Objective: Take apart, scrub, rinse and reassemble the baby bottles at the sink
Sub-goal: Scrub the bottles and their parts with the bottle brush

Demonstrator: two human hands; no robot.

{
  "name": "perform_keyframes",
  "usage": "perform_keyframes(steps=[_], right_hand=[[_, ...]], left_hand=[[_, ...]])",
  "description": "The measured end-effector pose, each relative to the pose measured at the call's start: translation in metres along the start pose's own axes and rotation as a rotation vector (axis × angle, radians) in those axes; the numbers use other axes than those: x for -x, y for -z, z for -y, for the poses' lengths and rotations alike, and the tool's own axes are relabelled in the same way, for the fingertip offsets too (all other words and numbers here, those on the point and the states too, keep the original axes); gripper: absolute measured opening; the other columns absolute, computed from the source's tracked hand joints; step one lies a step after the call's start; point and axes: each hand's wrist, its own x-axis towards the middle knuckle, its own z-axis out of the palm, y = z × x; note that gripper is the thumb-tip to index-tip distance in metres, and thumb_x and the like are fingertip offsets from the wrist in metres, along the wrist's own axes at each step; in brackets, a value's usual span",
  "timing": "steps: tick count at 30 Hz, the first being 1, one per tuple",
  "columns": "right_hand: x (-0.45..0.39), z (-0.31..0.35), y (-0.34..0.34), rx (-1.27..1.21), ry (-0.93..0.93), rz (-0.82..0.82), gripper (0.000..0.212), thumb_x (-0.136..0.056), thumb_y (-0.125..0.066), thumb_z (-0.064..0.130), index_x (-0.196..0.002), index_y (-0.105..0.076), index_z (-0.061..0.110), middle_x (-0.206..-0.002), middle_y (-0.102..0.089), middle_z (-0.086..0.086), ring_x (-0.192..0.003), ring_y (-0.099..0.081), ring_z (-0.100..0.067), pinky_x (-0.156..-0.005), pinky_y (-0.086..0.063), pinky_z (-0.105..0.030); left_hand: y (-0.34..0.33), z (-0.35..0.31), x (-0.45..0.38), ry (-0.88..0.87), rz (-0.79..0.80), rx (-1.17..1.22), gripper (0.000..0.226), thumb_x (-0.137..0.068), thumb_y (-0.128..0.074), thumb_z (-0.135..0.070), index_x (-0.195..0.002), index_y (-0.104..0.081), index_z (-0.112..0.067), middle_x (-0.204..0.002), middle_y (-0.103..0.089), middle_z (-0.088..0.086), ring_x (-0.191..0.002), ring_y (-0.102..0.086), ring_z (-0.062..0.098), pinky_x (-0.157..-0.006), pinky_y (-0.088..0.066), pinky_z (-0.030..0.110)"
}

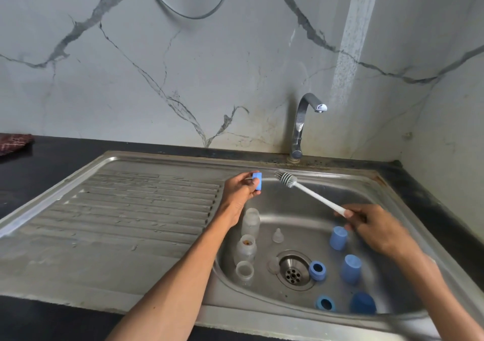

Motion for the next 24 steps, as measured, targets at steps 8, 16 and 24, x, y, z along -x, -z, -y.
perform_keyframes(steps=[8,16,24], right_hand=[[0.006,0.02,-0.011,-0.046,0.063,-0.027,0.023,-0.095,-0.064,0.03,-0.117,-0.072,0.034,-0.078,-0.072,0.009,-0.071,-0.066,-0.013,-0.068,-0.053,-0.032],[0.008,0.023,-0.013,-0.095,0.063,-0.079,0.016,-0.099,-0.058,0.031,-0.096,-0.074,0.03,-0.06,-0.06,0.003,-0.048,-0.043,-0.01,-0.05,-0.037,-0.024],[0.01,0.022,-0.014,-0.126,0.105,-0.034,0.024,-0.097,-0.06,0.03,-0.116,-0.073,0.024,-0.063,-0.063,0.002,-0.043,-0.044,-0.005,-0.044,-0.037,-0.016]], left_hand=[[-0.01,-0.001,0.004,0.005,0.119,0.025,0.025,-0.093,-0.051,0.016,-0.115,-0.063,0.012,-0.091,-0.073,0.011,-0.085,-0.07,0.024,-0.084,-0.059,0.027],[-0.014,0.006,0.004,0.008,0.158,0.023,0.024,-0.093,-0.06,0.007,-0.108,-0.07,-0.008,-0.094,-0.076,0.004,-0.09,-0.073,0.025,-0.093,-0.057,0.033],[-0.003,0.004,-0.007,-0.016,-0.046,0.104,0.024,-0.09,-0.061,0.01,-0.11,-0.071,0.0,-0.109,-0.072,0.015,-0.105,-0.067,0.027,-0.098,-0.053,0.032]])
